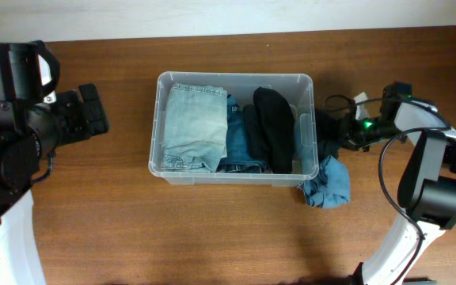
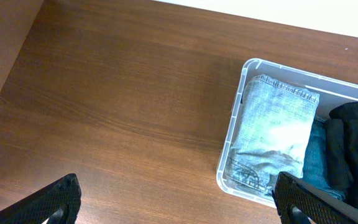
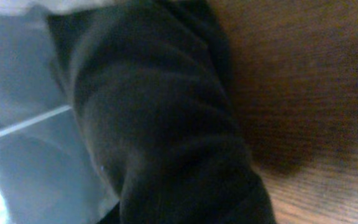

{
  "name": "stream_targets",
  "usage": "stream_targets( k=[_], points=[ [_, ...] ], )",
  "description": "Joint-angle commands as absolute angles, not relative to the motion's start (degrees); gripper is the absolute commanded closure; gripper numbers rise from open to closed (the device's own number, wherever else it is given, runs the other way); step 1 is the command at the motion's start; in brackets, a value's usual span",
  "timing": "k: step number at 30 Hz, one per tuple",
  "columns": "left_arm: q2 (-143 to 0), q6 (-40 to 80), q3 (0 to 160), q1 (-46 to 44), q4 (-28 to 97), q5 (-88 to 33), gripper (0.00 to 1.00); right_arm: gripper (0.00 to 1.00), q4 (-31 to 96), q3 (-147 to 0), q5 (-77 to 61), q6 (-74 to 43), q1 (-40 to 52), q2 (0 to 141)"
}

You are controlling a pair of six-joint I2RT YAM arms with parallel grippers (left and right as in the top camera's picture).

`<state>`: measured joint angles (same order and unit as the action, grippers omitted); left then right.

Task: Pack container
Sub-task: 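Move the right gripper back toward the remaining black clothing, then grasp the black garment with the right gripper and lower it into the container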

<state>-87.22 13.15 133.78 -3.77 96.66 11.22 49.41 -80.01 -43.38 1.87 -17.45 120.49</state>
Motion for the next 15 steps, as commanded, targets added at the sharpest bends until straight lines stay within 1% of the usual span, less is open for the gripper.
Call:
stream_targets(
  k=[1,5,8,11,15],
  points=[
    [-87.2,13.7,134.3,-3.6,96.7,11.8,0.01,0.73,53.1,-88.0,-43.9,1.4,-18.0,110.8],
    [-87.2,13.7,134.3,-3.6,96.7,11.8,0.01,0.74,54.2,-95.7,-43.2,-2.5,-16.4,101.0],
    [-87.2,13.7,134.3,-3.6,96.7,11.8,0.01,0.73,53.9,-99.5,-42.9,-4.0,-12.9,95.8],
    [-87.2,13.7,134.3,-3.6,96.7,11.8,0.01,0.73,53.4,-99.5,-43.1,-6.3,-7.6,95.0],
    [-87.2,13.7,134.3,-3.6,96.7,11.8,0.01,0.72,52.7,-98.4,-41.4,-6.8,2.7,97.9]
  ],
)
